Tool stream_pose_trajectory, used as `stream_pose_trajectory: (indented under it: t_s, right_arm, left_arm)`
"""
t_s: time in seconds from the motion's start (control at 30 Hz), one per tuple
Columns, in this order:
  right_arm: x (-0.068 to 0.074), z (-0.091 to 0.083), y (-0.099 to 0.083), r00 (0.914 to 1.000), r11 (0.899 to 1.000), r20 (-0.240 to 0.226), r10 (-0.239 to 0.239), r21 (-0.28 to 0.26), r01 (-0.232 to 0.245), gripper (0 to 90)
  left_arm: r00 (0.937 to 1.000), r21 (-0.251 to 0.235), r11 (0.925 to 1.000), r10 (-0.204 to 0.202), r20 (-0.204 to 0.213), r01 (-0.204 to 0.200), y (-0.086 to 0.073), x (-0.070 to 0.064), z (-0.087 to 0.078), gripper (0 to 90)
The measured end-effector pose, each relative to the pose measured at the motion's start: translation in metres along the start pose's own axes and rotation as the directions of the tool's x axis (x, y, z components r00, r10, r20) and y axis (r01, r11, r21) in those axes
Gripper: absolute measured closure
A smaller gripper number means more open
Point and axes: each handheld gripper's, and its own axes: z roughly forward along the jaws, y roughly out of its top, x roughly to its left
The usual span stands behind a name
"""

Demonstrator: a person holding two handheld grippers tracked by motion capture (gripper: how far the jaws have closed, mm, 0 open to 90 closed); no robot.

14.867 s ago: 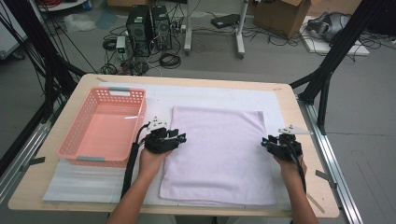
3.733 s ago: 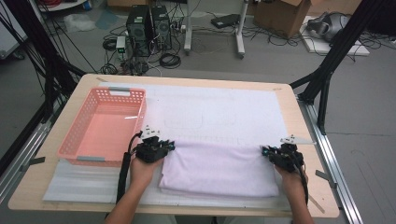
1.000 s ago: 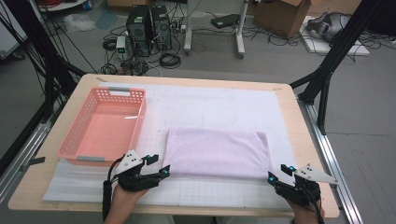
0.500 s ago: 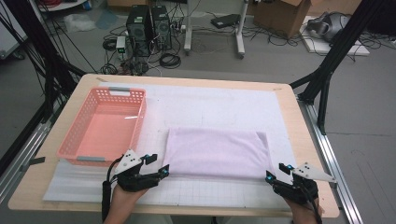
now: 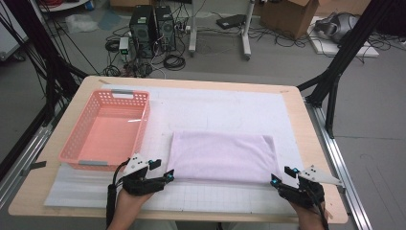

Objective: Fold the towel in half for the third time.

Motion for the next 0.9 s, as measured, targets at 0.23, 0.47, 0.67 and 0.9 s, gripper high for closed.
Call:
stream_pose_trajectory:
  t_s: [0.23,0.47,0.67,0.9]
  right_arm:
    - [0.001,0.009,0.003,1.0000,1.000,-0.007,-0.001,0.005,0.001,30.4]
    - [0.007,0.022,0.015,0.9993,1.000,-0.032,-0.020,0.004,0.020,32.1]
    - [0.015,0.037,0.043,0.9958,0.998,-0.070,-0.058,-0.023,0.057,33.1]
    - [0.030,0.066,0.080,0.9862,0.994,-0.128,-0.105,-0.028,0.103,33.3]
  left_arm:
    - [0.9995,0.059,0.9979,-0.025,-0.020,0.026,-0.001,0.005,0.012,35.3]
    - [0.9991,0.112,0.9930,-0.037,-0.019,0.039,0.000,0.005,0.022,37.9]
    - [0.9998,0.155,0.9878,-0.017,-0.012,0.019,0.001,0.003,0.026,40.5]
    - [0.9997,0.161,0.9869,0.008,-0.022,-0.005,0.001,0.000,0.027,45.6]
